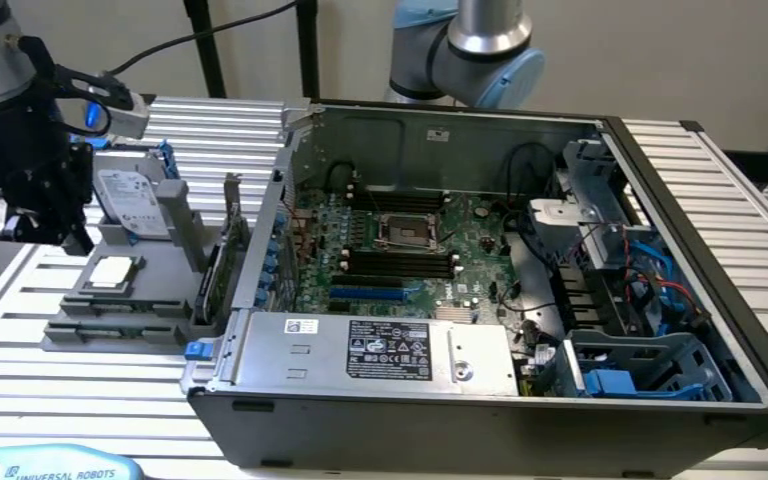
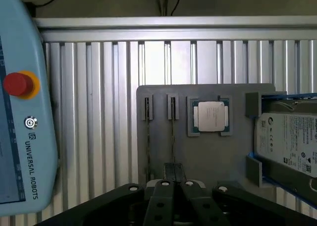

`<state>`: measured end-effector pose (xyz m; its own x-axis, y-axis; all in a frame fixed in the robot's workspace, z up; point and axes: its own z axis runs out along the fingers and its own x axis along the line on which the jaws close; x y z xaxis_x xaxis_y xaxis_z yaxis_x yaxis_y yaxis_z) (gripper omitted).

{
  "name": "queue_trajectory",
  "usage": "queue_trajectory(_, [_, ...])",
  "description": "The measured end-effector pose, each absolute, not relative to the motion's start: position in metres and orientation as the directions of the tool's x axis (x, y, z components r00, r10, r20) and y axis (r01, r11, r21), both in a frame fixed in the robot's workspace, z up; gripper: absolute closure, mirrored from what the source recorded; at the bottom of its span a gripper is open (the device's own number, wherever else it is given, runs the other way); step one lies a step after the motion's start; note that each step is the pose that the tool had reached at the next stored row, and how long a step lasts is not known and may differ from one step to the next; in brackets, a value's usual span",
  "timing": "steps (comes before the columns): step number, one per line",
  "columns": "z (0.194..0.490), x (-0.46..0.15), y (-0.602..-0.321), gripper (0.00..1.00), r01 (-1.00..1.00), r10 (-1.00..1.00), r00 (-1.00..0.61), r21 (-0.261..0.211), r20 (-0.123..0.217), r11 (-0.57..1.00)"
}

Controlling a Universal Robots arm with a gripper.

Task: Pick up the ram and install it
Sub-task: 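Pick up the ram and move it above insertion slot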

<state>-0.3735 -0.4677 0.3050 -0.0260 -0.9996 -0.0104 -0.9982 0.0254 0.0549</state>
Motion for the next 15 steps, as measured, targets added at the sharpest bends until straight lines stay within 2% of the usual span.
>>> queue_trajectory(12, [0.284, -0.363, -0.479, 0.89, -0.998, -1.0, 0.003, 0.055, -0.01, -0.003])
queue_trajectory(13, [0.282, -0.362, -0.48, 0.88, -0.998, -1.0, 0.005, 0.055, -0.01, -0.006])
queue_trajectory(14, [0.281, -0.362, -0.48, 0.82, -0.998, -1.0, 0.007, 0.055, -0.01, -0.007])
queue_trajectory(15, [0.279, -0.362, -0.481, 0.82, -0.998, -1.0, 0.008, 0.055, -0.01, -0.009])
